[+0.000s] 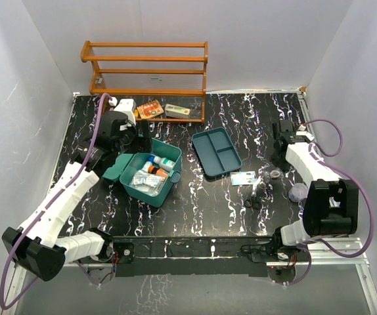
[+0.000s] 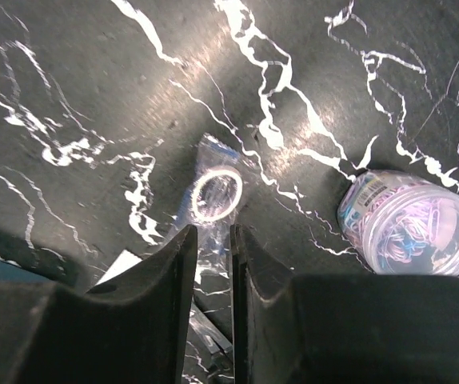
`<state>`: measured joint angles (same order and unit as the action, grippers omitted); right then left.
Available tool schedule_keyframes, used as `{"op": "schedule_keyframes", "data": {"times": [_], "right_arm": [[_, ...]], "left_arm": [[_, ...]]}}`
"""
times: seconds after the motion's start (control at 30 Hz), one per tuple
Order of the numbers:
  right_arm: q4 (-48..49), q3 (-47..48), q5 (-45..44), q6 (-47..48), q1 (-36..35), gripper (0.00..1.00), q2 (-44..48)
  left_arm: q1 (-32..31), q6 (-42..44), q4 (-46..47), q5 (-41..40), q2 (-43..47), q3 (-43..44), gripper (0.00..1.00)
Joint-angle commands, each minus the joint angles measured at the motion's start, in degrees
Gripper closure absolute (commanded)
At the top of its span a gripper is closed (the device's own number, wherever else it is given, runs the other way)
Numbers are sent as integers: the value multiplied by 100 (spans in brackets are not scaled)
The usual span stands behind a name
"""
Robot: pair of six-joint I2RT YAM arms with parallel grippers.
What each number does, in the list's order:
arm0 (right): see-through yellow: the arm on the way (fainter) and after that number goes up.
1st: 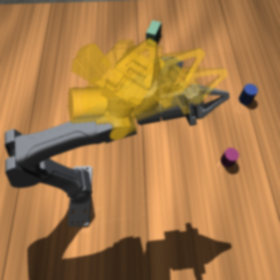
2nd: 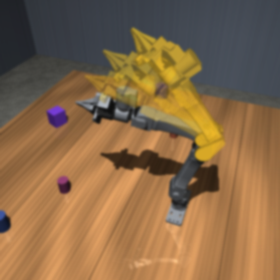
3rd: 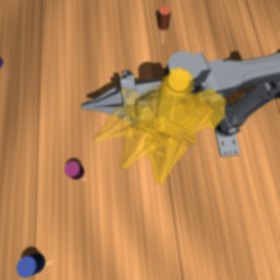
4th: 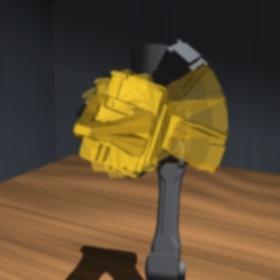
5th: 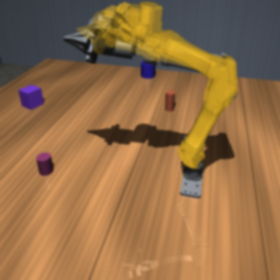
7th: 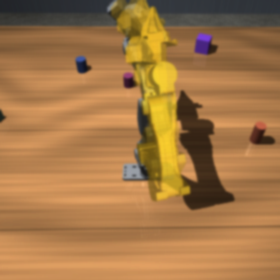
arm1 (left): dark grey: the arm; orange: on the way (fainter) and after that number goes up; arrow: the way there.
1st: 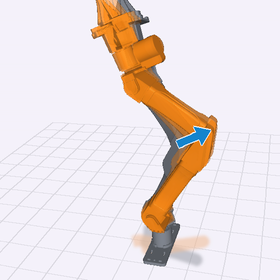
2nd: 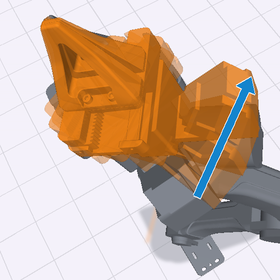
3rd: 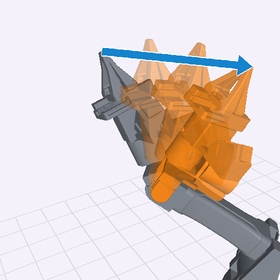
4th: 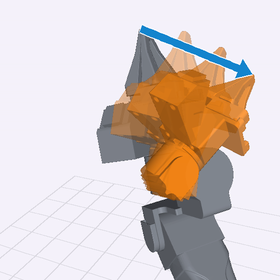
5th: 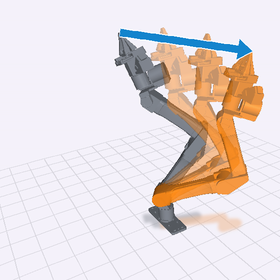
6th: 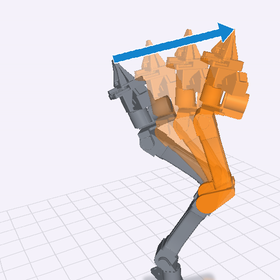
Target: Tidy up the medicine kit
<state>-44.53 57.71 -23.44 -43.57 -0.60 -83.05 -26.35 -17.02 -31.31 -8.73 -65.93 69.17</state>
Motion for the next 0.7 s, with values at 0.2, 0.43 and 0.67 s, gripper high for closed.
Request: {"op": "schedule_keyframes", "data": {"times": [0.2,0.43,0.67], "right_arm": [[362,-466,-75,-305,180,71,-241],[837,-588,-28,-131,269,65,-449],[1346,-621,274,223,302,63,-626]], "left_arm": [[24,-118,143,167,68,-202,19],[25,-127,192,215,-46,-217,19],[25,-118,204,214,-119,-171,19]]}}
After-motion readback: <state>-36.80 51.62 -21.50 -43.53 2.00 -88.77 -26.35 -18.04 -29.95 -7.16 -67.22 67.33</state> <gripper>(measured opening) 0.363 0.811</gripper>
